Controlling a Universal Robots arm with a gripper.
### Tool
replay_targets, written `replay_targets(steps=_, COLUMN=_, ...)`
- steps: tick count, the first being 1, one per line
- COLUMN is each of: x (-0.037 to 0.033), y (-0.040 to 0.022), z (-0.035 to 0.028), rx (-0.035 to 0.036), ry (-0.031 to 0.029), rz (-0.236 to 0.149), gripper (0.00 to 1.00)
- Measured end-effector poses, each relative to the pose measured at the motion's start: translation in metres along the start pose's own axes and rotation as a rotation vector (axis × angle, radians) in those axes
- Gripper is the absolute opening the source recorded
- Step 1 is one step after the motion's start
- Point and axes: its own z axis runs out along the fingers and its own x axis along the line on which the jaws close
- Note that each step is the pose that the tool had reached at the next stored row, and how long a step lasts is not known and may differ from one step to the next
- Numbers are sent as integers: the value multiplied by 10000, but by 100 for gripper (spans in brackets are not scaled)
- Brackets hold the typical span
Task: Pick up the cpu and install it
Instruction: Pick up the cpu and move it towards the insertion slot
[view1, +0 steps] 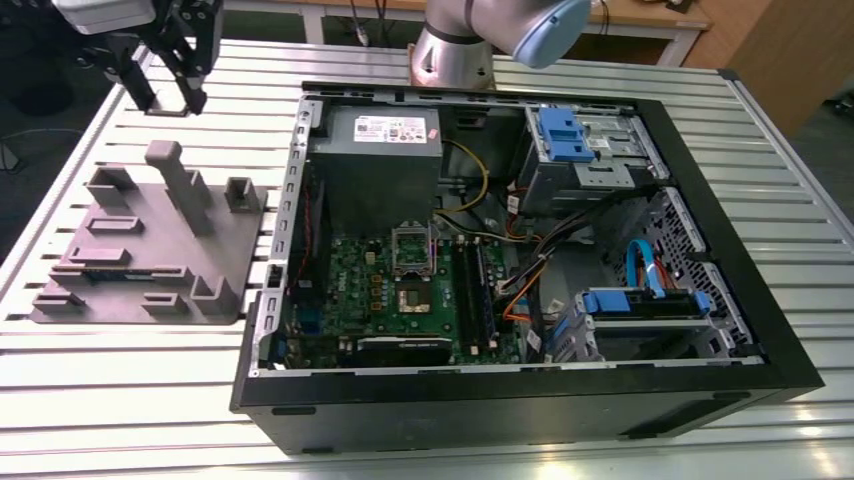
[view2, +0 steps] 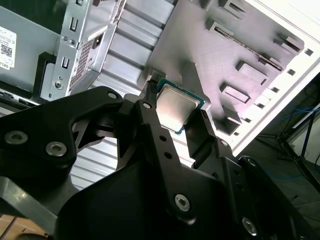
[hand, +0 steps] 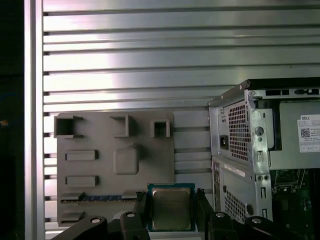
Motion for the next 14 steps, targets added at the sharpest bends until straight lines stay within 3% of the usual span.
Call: replay_targets(steps=14, x=-384, y=22, z=8, rx=0, ry=0, rz=0, gripper=47)
